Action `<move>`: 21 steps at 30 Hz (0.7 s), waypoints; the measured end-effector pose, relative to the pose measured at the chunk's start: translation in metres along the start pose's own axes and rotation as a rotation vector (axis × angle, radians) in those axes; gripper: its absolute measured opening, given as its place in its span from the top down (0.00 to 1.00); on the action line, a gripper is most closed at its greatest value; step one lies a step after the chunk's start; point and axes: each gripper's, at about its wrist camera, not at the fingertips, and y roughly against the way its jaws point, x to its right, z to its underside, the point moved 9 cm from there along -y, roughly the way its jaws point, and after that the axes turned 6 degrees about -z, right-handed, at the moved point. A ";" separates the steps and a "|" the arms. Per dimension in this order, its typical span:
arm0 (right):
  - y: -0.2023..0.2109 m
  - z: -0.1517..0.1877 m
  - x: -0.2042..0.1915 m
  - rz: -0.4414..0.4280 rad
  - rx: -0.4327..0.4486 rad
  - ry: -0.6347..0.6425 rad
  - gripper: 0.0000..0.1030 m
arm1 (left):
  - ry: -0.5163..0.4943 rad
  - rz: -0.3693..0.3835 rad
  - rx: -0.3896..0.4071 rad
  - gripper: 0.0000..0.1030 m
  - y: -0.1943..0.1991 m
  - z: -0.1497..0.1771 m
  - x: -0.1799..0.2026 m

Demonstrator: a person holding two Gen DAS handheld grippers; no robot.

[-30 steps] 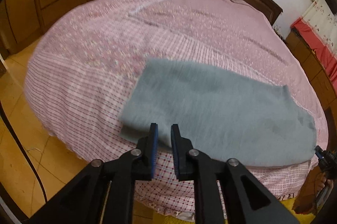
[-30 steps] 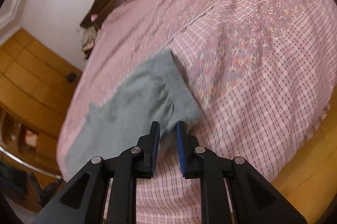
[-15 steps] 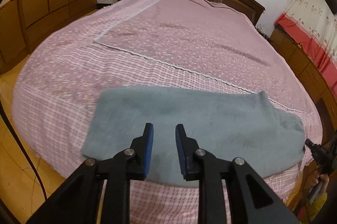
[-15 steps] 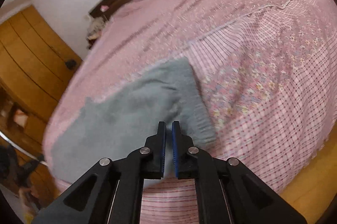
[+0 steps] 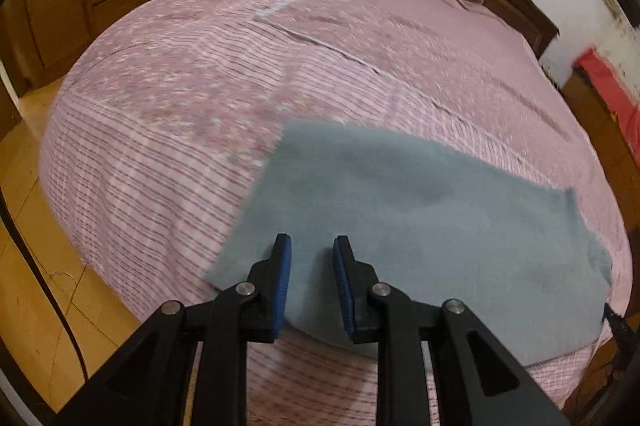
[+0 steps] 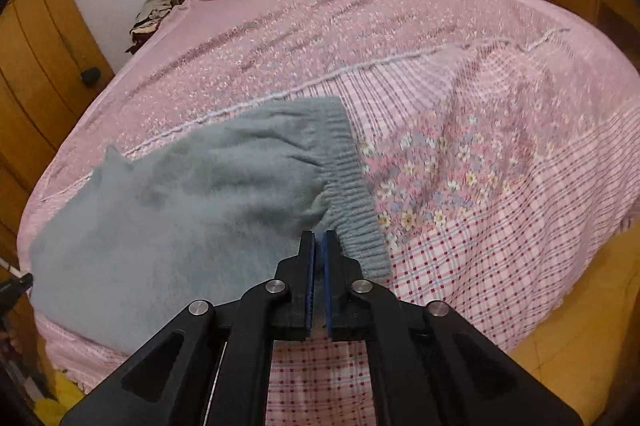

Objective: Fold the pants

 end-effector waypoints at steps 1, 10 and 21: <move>0.002 -0.004 -0.004 0.005 0.006 0.005 0.89 | 0.012 0.016 0.011 0.78 0.003 -0.006 -0.005; -0.012 -0.022 -0.033 -0.013 -0.006 0.050 0.84 | -0.028 0.082 0.066 0.60 -0.006 -0.057 0.006; -0.017 -0.004 -0.042 -0.024 -0.030 0.061 0.84 | 0.008 0.116 -0.005 0.57 -0.035 -0.057 0.009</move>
